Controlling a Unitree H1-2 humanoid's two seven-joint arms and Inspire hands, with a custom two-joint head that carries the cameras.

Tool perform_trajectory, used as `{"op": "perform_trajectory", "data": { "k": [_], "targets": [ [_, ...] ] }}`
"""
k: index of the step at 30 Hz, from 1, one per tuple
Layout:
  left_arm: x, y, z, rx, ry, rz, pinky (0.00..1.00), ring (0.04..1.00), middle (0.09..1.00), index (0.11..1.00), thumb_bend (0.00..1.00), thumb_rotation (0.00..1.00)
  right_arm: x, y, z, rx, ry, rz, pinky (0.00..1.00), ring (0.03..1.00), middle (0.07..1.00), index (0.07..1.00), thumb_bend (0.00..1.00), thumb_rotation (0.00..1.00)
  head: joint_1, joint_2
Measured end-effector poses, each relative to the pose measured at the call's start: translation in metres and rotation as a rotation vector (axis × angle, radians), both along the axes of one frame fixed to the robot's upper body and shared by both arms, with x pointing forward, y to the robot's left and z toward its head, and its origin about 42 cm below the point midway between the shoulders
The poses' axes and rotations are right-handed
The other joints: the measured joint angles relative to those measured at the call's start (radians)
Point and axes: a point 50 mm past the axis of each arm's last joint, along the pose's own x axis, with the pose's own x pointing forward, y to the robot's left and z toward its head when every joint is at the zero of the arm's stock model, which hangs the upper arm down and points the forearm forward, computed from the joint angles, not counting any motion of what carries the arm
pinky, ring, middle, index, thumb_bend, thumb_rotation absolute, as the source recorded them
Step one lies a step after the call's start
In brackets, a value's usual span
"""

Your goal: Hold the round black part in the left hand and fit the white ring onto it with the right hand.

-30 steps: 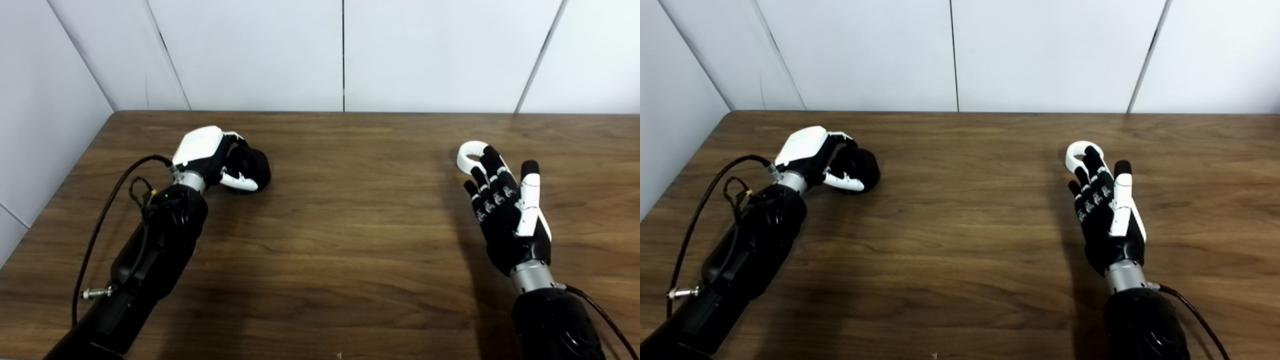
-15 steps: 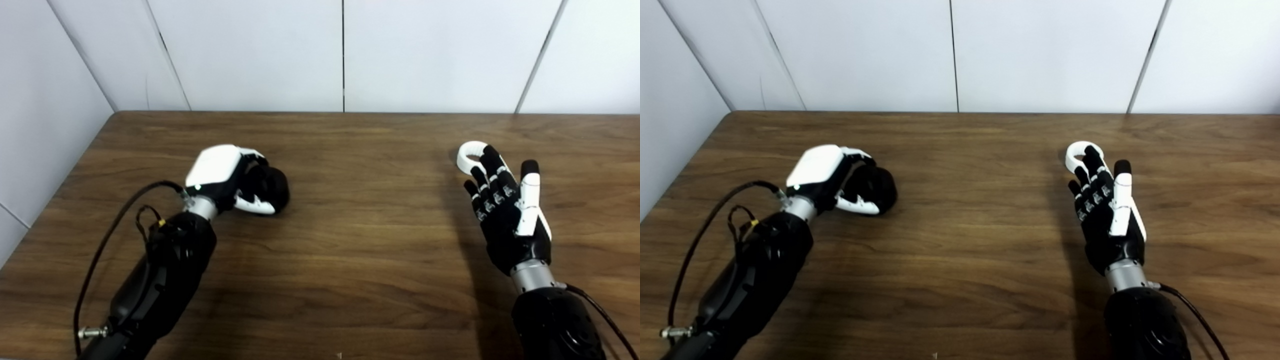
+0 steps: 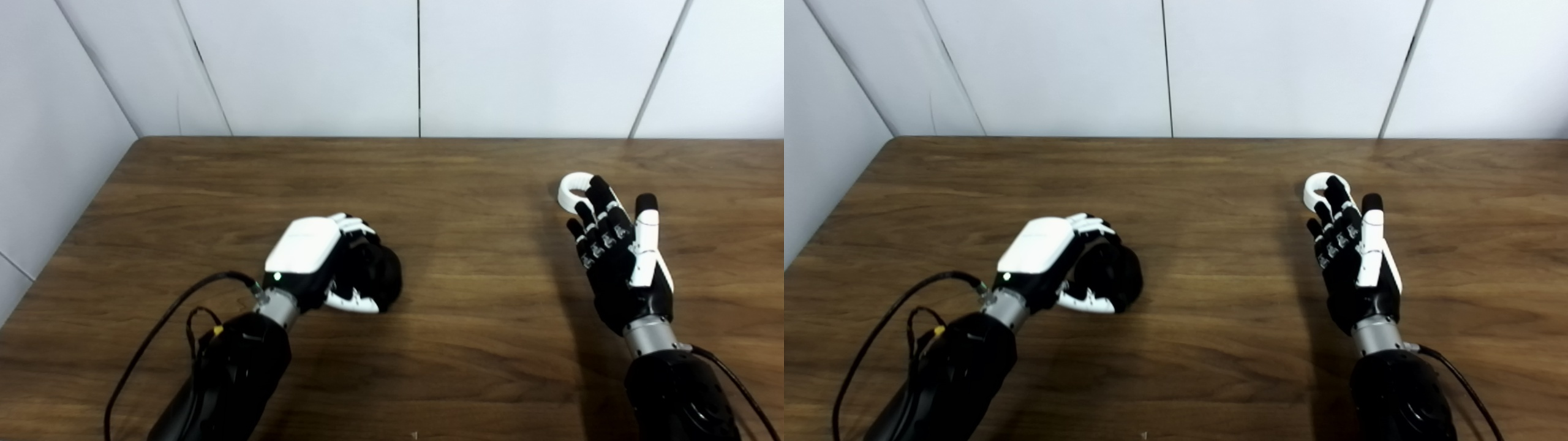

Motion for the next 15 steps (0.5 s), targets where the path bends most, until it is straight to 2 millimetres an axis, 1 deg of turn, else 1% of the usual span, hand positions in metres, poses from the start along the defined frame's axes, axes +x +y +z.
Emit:
{"op": "perform_trajectory", "data": {
  "k": [3,9,13,15],
  "targets": [
    [-0.009,-0.007,-0.001,-0.022,0.007,-0.013,0.80,0.926,0.878,0.703,0.82,0.36,0.000,0.002,0.000,0.002,0.005,-0.001,1.00,1.000,1.000,0.944,0.58,1.00,-0.009,0.008],
    [-0.032,-0.025,-0.004,-0.053,0.006,-0.098,0.79,0.925,0.873,0.699,0.83,0.35,0.000,0.007,0.001,0.008,0.004,0.001,1.00,1.000,0.999,0.942,0.57,1.00,-0.021,0.015],
    [-0.045,-0.033,-0.009,-0.059,0.002,-0.129,0.73,0.927,0.875,0.705,0.83,0.38,-0.001,0.007,0.002,0.004,0.003,-0.006,1.00,1.000,0.997,0.939,0.57,1.00,-0.032,0.020],
    [-0.049,-0.037,-0.009,-0.062,0.000,-0.147,0.78,0.927,0.874,0.708,0.82,0.38,-0.001,0.007,0.003,0.001,0.003,-0.008,1.00,0.997,0.994,0.937,0.58,1.00,-0.038,0.023]
  ]
}}
